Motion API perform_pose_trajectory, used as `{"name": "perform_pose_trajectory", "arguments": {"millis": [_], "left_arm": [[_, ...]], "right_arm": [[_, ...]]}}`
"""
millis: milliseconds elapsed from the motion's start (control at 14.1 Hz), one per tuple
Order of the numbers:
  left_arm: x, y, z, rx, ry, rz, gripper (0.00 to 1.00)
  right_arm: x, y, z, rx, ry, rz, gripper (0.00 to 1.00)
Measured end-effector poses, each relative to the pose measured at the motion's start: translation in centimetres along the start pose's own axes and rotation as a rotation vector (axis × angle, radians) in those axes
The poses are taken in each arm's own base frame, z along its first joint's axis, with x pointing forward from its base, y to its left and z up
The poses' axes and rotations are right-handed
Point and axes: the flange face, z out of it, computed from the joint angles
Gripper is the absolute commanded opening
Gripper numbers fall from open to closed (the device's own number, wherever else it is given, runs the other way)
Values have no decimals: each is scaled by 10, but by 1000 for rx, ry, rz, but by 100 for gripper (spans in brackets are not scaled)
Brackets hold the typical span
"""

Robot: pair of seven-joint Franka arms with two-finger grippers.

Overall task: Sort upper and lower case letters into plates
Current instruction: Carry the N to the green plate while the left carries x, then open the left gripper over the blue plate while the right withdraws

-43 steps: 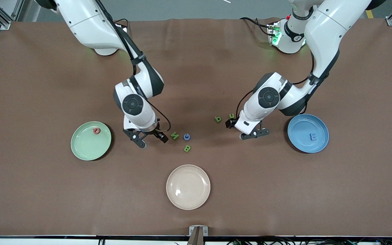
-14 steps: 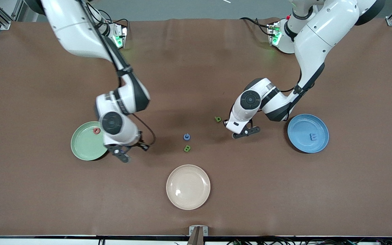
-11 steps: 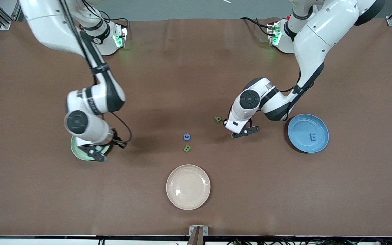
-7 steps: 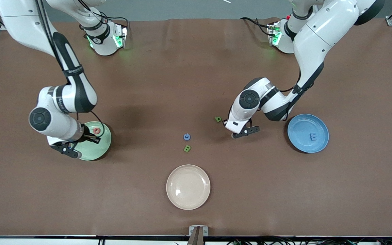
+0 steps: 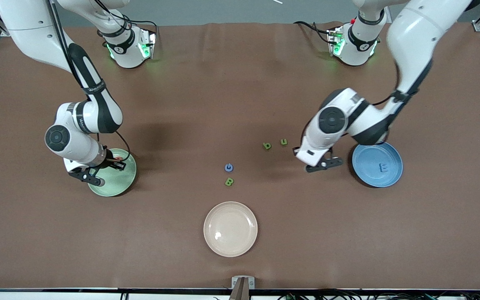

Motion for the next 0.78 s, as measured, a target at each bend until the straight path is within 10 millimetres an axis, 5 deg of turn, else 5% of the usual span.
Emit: {"name": "perform_pose_trajectory", "arguments": {"millis": [213,426,781], "left_arm": [[19,-87,-11,-11,-47,63,14],[27,-164,19,58,-53,107,14],[35,-216,41,70,-35,179,14]], "right_arm": [[-9,-17,2,0,1,-23,3],[-11,-20,4,-2,0,-27,3],[-9,-15,8,-5,0,-17,5]]}}
